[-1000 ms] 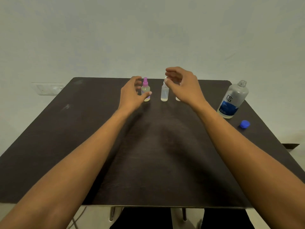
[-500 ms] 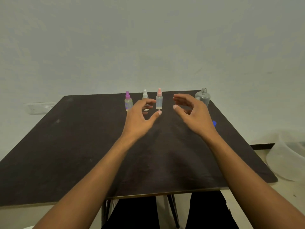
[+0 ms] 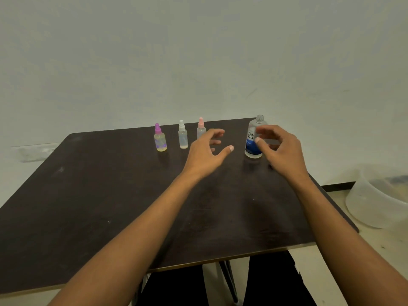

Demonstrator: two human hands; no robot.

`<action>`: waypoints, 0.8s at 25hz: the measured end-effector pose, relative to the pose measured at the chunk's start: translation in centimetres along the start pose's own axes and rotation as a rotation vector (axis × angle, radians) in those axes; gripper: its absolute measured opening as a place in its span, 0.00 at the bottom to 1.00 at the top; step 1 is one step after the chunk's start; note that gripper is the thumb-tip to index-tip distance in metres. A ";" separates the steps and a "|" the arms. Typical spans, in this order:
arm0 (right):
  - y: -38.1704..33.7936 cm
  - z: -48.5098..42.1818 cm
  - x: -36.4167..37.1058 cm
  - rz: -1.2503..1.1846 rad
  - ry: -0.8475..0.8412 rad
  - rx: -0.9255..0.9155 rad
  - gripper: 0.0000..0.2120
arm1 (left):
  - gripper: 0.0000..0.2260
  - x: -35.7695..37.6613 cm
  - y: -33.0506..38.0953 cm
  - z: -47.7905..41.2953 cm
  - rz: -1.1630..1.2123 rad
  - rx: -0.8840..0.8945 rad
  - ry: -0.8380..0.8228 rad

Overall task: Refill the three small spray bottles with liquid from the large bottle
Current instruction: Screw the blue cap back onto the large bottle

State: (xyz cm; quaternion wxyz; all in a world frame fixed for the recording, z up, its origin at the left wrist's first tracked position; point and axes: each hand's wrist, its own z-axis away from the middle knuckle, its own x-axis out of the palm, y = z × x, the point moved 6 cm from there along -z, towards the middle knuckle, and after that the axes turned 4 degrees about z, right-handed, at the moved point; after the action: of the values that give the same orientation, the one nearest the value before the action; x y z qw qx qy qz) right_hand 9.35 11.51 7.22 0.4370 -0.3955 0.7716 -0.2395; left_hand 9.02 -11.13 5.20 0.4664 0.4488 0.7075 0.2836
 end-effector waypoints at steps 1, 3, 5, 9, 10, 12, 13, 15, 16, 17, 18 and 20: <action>1.2 -0.3 -0.6 0.029 0.010 0.026 0.13 | 0.25 1.4 -0.3 -0.9 -0.005 -0.014 -0.027; 3.8 -0.9 -1.3 0.112 0.020 0.079 0.15 | 0.30 4.3 -1.0 -2.8 -0.032 -0.038 -0.070; 6.3 -1.2 -1.5 0.167 0.022 0.135 0.16 | 0.33 6.9 -1.8 -4.7 -0.066 -0.058 -0.092; 9.9 -1.9 -1.0 0.265 -0.042 0.207 0.20 | 0.39 10.5 -3.1 -7.7 -0.111 -0.112 -0.116; 10.6 -2.0 -0.7 0.304 -0.081 0.219 0.22 | 0.40 11.2 -3.4 -8.3 -0.110 -0.124 -0.122; 11.7 -2.1 -0.1 0.369 -0.152 0.240 0.25 | 0.39 12.4 -3.7 -9.0 -0.089 -0.135 -0.138; 12.1 -2.1 0.1 0.390 -0.166 0.245 0.26 | 0.38 13.0 -3.7 -9.1 -0.080 -0.132 -0.147; 12.6 -2.1 0.3 0.410 -0.169 0.249 0.26 | 0.36 14.0 -3.8 -9.3 -0.064 -0.126 -0.150; 12.8 -2.0 0.3 0.412 -0.173 0.252 0.26 | 0.35 14.2 -3.8 -9.3 -0.055 -0.130 -0.140; 12.9 -2.0 0.5 0.414 -0.183 0.256 0.25 | 0.34 14.4 -3.9 -9.4 -0.049 -0.136 -0.128; 13.1 -2.0 0.6 0.420 -0.196 0.259 0.25 | 0.32 14.5 -4.0 -9.4 -0.048 -0.140 -0.117; 13.3 -2.1 0.9 0.436 -0.215 0.258 0.23 | 0.29 14.4 -4.1 -9.5 -0.053 -0.141 -0.104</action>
State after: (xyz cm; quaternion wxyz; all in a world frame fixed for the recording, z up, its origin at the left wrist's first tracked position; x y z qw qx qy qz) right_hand 1.94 18.40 -1.70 0.6044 -0.1842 0.7507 -0.1928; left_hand -3.47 0.24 -0.16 0.5404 0.4101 0.6723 0.2963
